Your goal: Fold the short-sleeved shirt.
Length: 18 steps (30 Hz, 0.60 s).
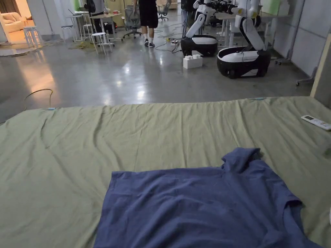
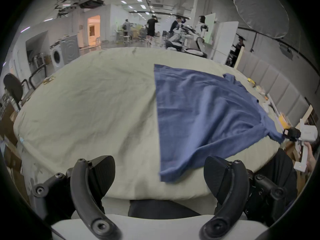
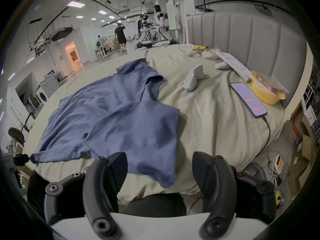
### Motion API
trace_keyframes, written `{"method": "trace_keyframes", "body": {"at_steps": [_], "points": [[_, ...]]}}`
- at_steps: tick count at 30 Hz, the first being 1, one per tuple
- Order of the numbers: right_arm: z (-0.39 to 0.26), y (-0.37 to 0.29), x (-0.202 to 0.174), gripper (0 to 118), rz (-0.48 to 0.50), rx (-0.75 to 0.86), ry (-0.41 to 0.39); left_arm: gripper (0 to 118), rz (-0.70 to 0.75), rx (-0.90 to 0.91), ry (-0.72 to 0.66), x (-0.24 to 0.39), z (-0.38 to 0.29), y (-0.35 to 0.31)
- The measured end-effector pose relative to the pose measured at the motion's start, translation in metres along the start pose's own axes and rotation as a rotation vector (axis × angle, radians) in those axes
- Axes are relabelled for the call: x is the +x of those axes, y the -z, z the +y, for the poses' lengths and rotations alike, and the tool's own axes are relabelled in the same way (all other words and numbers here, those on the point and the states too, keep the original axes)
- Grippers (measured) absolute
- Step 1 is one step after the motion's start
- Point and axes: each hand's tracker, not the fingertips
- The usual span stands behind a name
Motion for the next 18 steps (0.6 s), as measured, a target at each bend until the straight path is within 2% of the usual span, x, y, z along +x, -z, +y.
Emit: {"method": "trace_keyframes", "body": {"at_steps": [1,3,6,7,10,13,16,18], "points": [[-0.001,-0.005,0.0,80,-0.012,0.023,0.006,104,0.021,0.034,-0.034,-0.005,0.0,-0.006],[-0.002,-0.019,-0.002,80,-0.046,0.096,-0.037,104,0.029,0.098,-0.131,-0.012,0.003,-0.023],[0.003,-0.047,-0.015,81,-0.003,0.177,-0.076,104,0.062,0.217,-0.2,-0.006,0.012,-0.058],[0.005,-0.059,-0.023,81,0.018,0.222,-0.079,104,0.08,0.268,-0.189,0.0,0.014,-0.069],[0.012,-0.092,-0.048,81,0.073,0.352,-0.08,104,0.105,0.391,-0.038,0.028,0.019,-0.107],[0.014,-0.117,-0.075,81,0.153,0.453,-0.039,103,0.088,0.466,0.051,0.055,0.021,-0.129],[0.018,-0.132,-0.1,82,0.218,0.513,-0.09,102,0.077,0.525,0.074,0.093,0.017,-0.159],[0.022,-0.143,-0.113,80,0.219,0.548,-0.154,93,0.045,0.54,0.027,0.102,0.023,-0.172]]}}
